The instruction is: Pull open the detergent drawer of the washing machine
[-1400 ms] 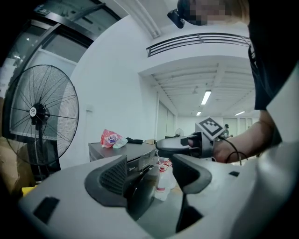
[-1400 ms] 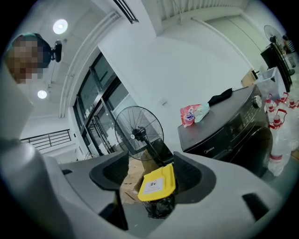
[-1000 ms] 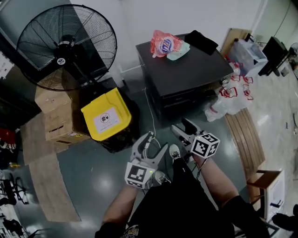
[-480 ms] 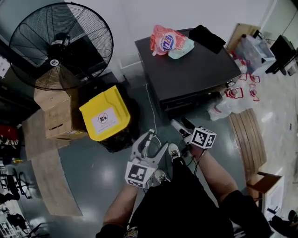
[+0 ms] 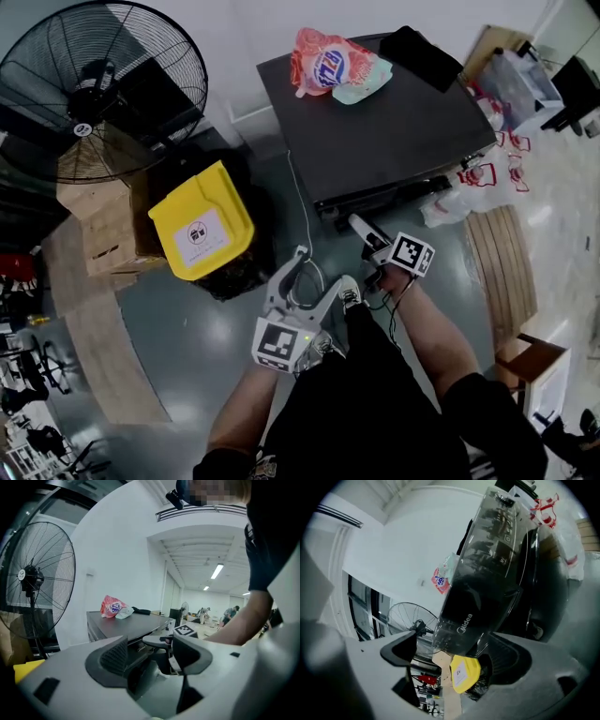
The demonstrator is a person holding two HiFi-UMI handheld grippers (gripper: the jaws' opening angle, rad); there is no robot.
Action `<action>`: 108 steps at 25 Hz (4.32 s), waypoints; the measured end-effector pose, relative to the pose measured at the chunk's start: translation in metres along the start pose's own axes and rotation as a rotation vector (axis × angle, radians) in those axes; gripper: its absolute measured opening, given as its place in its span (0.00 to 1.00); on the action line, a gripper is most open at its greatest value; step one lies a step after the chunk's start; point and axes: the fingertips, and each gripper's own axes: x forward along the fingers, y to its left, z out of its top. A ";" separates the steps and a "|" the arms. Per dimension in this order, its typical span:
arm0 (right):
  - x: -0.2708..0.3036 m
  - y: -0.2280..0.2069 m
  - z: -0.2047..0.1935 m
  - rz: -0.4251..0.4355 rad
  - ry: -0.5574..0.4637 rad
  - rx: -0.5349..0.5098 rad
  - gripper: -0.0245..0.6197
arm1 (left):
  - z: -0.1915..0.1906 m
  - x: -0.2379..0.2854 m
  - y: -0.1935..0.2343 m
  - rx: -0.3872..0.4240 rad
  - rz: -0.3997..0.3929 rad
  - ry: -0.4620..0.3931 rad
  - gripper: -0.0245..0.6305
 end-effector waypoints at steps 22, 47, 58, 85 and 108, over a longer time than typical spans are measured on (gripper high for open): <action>0.037 -0.042 0.030 0.024 -0.089 0.188 0.79 | -0.016 0.037 0.008 -0.051 -0.001 0.032 0.46; -0.012 -0.046 0.007 0.004 -0.158 0.193 0.77 | -0.012 0.000 -0.008 -0.034 -0.005 -0.001 0.46; -0.074 -0.050 -0.023 0.006 -0.187 0.195 0.77 | -0.023 -0.024 -0.044 -0.002 -0.065 0.005 0.46; -0.168 0.011 -0.091 -0.081 -0.083 -0.298 0.48 | -0.040 -0.107 -0.100 0.047 -0.130 -0.023 0.45; -0.289 0.213 -0.121 0.089 0.063 -1.142 0.04 | -0.028 -0.139 -0.179 0.027 -0.002 -0.036 0.08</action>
